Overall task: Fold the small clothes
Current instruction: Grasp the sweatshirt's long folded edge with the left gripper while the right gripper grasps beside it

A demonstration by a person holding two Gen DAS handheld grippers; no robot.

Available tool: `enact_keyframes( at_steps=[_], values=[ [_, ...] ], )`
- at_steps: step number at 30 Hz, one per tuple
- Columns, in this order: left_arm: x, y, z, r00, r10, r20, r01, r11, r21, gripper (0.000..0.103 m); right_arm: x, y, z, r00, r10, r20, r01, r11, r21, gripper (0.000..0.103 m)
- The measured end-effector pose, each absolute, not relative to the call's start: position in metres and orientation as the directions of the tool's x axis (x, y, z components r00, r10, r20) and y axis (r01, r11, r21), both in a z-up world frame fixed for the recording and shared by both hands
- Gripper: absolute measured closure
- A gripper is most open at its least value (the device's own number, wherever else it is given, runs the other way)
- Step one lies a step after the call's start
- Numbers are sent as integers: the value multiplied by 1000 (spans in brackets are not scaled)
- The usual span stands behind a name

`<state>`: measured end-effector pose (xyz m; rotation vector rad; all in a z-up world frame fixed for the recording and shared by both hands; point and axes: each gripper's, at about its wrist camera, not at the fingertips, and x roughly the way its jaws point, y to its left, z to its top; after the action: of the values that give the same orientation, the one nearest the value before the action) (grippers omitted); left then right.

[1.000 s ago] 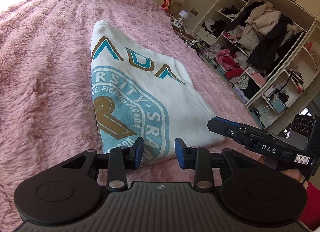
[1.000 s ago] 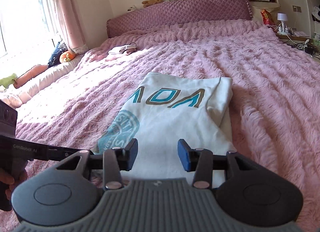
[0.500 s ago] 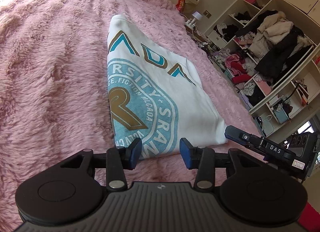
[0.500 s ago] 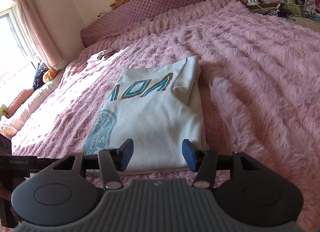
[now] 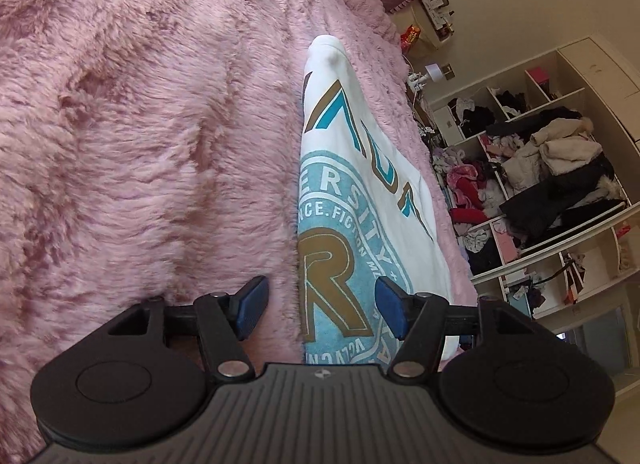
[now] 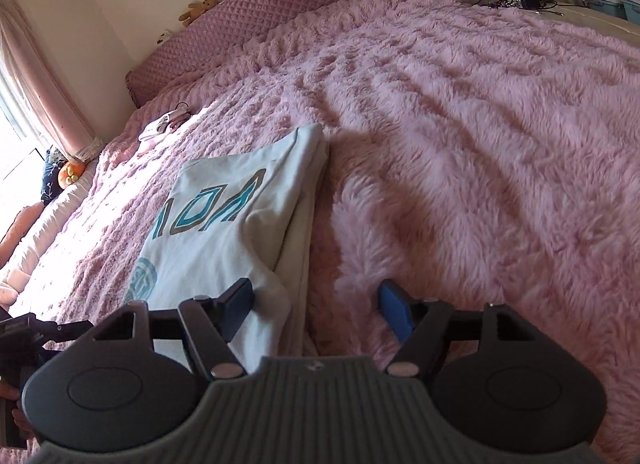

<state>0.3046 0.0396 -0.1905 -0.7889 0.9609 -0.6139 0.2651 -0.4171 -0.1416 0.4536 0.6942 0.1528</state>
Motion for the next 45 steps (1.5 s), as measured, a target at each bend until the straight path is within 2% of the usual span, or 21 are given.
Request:
enact_keyframes(
  at_steps=[2, 6, 13, 24, 32, 36, 40, 45],
  values=[
    [314, 36, -194, 440, -781, -444, 113, 538, -835, 32, 270, -414, -145, 759, 301, -578, -8, 891, 454, 30],
    [332, 30, -204, 432, -809, -398, 82, 475, -876, 32, 281, -411, -150, 759, 327, -563, -31, 882, 471, 29],
    [357, 15, -212, 413, -819, -398, 81, 468, -880, 32, 298, -410, -155, 760, 368, -535, -59, 860, 507, 29],
    [397, 12, -227, 363, -868, -339, 36, 376, -926, 32, 345, -396, -167, 754, 433, -494, -96, 817, 568, 27],
    [429, -4, -231, 319, -888, -332, 32, 360, -932, 32, 382, -391, -171, 706, 491, -510, -128, 797, 590, 24],
    [435, -11, -231, 295, -892, -341, 34, 367, -930, 32, 399, -398, -178, 650, 565, -508, -137, 745, 653, 23],
    [431, -11, -233, 298, -892, -341, 43, 370, -928, 32, 415, -415, -184, 626, 632, -458, -86, 639, 765, 23],
    [421, -4, -238, 300, -907, -297, 46, 324, -945, 36, 424, -422, -185, 597, 670, -442, -57, 585, 809, 24]
  ],
)
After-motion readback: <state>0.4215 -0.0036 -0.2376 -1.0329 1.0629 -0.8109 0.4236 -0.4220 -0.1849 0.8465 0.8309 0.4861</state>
